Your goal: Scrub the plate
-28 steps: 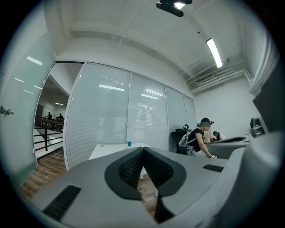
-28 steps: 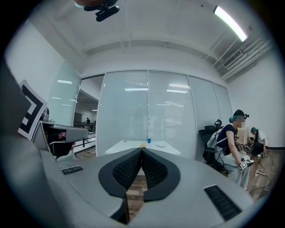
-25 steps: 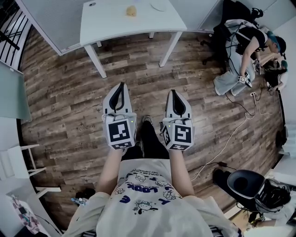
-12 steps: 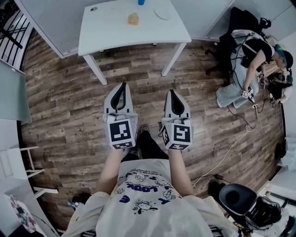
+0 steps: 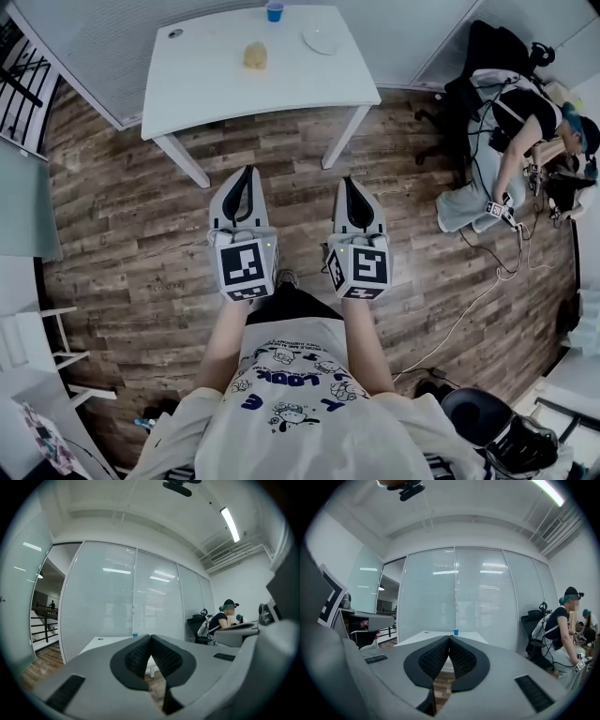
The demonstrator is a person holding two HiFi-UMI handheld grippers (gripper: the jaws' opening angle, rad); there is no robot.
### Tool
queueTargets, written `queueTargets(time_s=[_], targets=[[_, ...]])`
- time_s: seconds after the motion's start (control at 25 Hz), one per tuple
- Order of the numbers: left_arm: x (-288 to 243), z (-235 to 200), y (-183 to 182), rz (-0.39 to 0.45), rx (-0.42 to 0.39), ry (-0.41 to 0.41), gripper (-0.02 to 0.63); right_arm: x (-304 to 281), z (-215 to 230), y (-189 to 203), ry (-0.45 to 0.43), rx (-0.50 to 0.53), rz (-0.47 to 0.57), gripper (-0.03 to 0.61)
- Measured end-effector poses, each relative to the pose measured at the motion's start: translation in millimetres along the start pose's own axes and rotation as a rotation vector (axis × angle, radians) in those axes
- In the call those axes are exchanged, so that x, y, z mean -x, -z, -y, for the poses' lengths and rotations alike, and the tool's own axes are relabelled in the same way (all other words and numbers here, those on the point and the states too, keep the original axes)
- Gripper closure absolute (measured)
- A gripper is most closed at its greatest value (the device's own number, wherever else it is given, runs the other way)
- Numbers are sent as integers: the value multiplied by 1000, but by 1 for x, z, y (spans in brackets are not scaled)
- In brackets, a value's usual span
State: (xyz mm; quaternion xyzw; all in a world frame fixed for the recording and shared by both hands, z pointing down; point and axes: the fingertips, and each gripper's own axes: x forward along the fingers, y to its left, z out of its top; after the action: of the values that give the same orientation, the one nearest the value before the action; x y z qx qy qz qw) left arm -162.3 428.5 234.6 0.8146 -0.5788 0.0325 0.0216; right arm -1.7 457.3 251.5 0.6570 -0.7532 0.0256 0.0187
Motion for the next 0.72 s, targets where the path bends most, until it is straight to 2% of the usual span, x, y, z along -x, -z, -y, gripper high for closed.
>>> queueTargets(time_s=[0.24,0.72], targets=[[-41,0,3,-6,9,-18,584,-37,20,4,-17,-4,-5,586],[-76,-7,6,-26,-9,-25,586,-77,32,10,-25,-38,-12,586]])
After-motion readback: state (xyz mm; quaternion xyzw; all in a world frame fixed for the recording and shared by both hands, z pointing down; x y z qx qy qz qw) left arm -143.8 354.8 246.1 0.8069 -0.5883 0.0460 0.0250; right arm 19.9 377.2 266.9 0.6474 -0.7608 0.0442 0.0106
